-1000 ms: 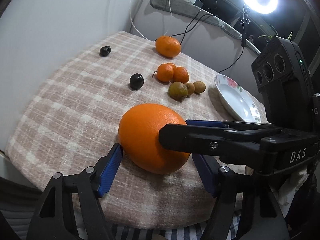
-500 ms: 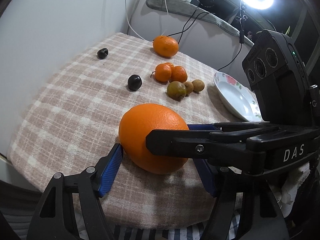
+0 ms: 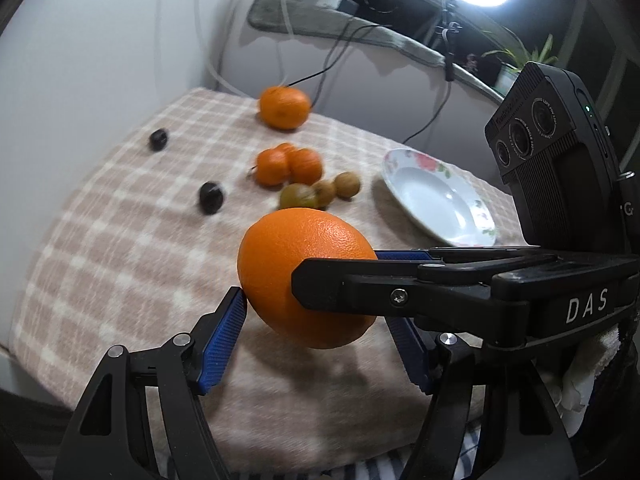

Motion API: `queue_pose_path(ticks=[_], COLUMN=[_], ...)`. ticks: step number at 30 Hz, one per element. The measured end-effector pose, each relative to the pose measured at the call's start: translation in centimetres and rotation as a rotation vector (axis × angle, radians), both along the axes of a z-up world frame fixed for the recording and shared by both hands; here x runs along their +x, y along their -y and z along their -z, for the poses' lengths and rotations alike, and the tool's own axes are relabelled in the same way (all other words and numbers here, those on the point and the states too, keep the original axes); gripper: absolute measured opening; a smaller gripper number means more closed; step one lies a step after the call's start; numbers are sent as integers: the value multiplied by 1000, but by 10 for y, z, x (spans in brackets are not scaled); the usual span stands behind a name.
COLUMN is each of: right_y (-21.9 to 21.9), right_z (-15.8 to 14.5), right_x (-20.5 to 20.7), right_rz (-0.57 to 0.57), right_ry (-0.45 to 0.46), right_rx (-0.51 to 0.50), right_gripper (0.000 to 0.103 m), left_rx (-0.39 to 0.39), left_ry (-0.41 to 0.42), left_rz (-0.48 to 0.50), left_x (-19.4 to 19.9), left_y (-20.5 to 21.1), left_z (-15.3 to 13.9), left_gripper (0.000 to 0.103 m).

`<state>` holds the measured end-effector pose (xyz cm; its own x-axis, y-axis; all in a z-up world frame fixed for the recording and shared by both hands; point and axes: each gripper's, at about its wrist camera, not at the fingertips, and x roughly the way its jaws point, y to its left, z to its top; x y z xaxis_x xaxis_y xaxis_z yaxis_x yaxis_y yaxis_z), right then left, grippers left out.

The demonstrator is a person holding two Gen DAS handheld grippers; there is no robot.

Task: Organize fruits
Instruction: 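Carry the large orange with the right gripper onto the white plate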

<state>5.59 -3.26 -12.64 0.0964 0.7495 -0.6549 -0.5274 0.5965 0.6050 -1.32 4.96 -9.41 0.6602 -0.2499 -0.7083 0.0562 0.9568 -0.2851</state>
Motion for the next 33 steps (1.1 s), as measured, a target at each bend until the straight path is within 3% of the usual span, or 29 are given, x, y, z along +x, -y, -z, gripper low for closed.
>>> queue_pose_path(ticks=[15, 23, 33], right_y=[93, 137, 166], right_z=[-26, -23, -9], right_x=[9, 15, 29], right_rz=[185, 283, 334], right_ry=[64, 70, 34], right_rx=[15, 10, 1], right_gripper=[67, 67, 67], left_rx=[24, 26, 36], left_ry=[71, 72, 42], left_rz=[175, 268, 311], left_x=[40, 67, 86], left_y=[70, 110, 137], left_z=[-20, -21, -10], left_gripper=[71, 71, 71])
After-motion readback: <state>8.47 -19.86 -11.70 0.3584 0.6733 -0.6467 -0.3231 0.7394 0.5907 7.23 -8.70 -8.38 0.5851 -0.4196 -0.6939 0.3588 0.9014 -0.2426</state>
